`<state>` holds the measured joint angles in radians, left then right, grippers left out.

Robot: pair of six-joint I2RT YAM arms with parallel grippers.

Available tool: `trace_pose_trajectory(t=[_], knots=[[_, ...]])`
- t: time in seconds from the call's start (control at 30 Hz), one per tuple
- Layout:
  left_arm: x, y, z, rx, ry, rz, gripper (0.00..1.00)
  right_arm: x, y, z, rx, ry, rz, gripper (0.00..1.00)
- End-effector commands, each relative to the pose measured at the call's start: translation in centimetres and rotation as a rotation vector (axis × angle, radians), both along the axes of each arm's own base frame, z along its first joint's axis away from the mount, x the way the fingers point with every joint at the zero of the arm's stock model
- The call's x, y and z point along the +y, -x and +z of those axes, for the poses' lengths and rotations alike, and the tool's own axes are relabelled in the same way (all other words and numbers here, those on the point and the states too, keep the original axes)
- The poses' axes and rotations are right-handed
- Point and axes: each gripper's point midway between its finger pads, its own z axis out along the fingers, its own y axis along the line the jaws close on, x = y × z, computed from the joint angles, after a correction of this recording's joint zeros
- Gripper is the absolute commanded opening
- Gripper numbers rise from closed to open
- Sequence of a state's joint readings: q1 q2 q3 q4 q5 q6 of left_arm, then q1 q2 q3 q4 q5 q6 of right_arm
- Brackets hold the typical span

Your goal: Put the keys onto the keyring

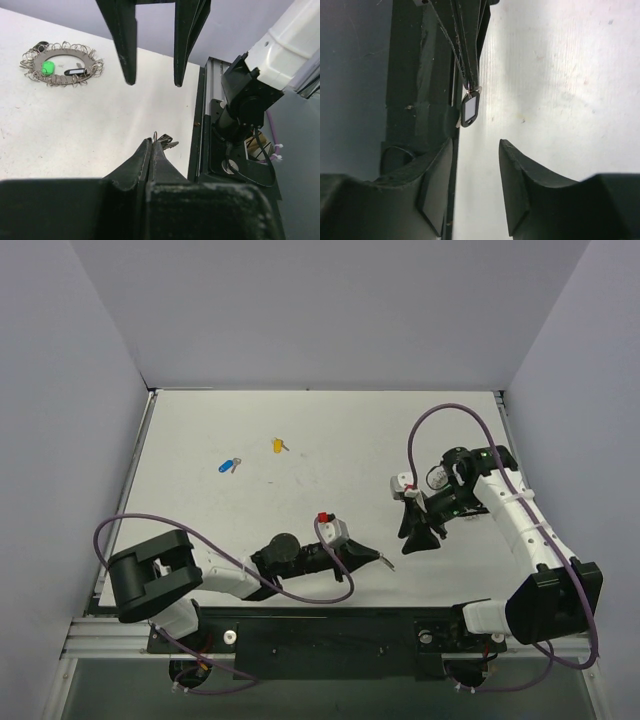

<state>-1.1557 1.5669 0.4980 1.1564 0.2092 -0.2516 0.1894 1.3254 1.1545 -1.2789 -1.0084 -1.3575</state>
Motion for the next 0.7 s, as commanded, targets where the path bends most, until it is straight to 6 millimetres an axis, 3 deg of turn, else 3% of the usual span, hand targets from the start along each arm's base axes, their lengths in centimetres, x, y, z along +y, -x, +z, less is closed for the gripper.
trace_pose_trajectory(t=[0.0,0.13,0.33,0.67], knots=[[1.5,0.7,6.1,-0.079,0.215,-0.003,0.0,1.3,3.9,3.2,0.009,-0.169,0.17,0.39],[2.0,1.4,6.9,-0.1,0.24,-0.03,0.0,2.3,4.5,3.2,-0.002,-0.211,0.256,0.39],[1.8,2.1,7.4,-0.101,0.251,-0.064,0.0,3.3,3.8,4.2,-0.053,-0.258,0.284,0.35],[2.1,0.9,8.0,-0.1,0.283,0.004,0.0,3.6,5.3,3.8,-0.024,-0.292,0.295,0.25]])
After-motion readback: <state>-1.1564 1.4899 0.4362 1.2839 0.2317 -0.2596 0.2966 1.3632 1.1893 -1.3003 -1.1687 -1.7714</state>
